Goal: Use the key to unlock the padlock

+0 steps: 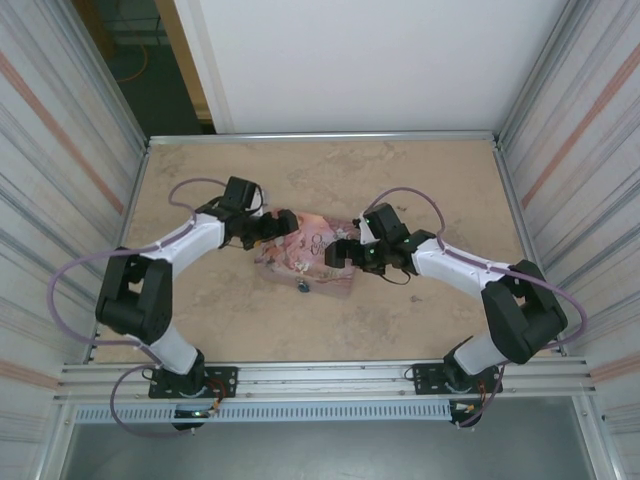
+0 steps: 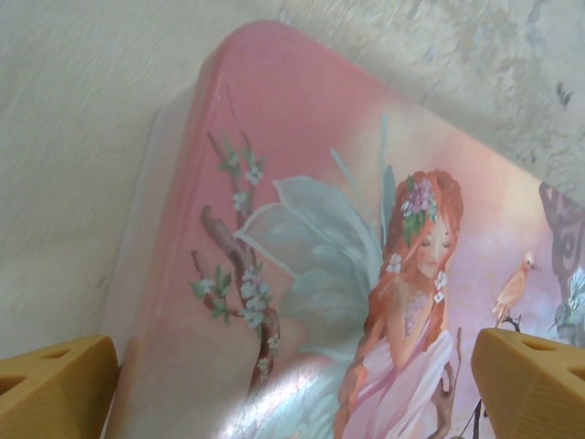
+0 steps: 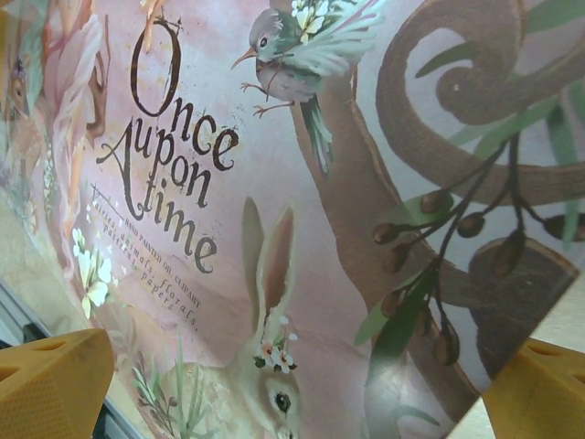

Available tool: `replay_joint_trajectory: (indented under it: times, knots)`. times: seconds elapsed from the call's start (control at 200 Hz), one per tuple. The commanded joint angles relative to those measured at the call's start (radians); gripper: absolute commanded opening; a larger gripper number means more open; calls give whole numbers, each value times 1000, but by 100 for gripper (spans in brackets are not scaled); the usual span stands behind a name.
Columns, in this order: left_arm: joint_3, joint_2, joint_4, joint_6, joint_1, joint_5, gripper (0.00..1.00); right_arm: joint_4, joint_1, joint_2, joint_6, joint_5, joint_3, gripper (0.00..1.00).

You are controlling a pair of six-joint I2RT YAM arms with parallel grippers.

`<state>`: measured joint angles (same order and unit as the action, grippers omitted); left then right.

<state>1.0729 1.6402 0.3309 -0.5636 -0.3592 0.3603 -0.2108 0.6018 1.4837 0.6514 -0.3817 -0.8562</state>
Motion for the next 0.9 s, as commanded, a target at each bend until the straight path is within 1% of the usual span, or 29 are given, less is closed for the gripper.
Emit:
replay_joint_trajectory:
  times: [0.0,0.225,0.386,0.501,0.656,0.777,0.892]
  knots:
    - [93,58,-52,24,-38,134,99,111,-21,-50,16,-42,-4,100]
    - [239,201,-18,50,-38,145,99,120,-75,-38,17,-37,-12,100]
    - [266,222,-11,58,-37,130,99,95,-93,-51,16,13,-3,99]
    - [268,206,7,68,-30,115,99,48,-102,-71,7,68,-1,99]
    - [265,159,31,79,12,90,99,-46,-116,-117,-17,162,-8,99]
    - [257,98,47,94,45,88,99,-122,-136,-175,-31,219,-6,99]
    - [224,14,58,119,55,72,99,-223,-150,-254,-61,274,-8,99]
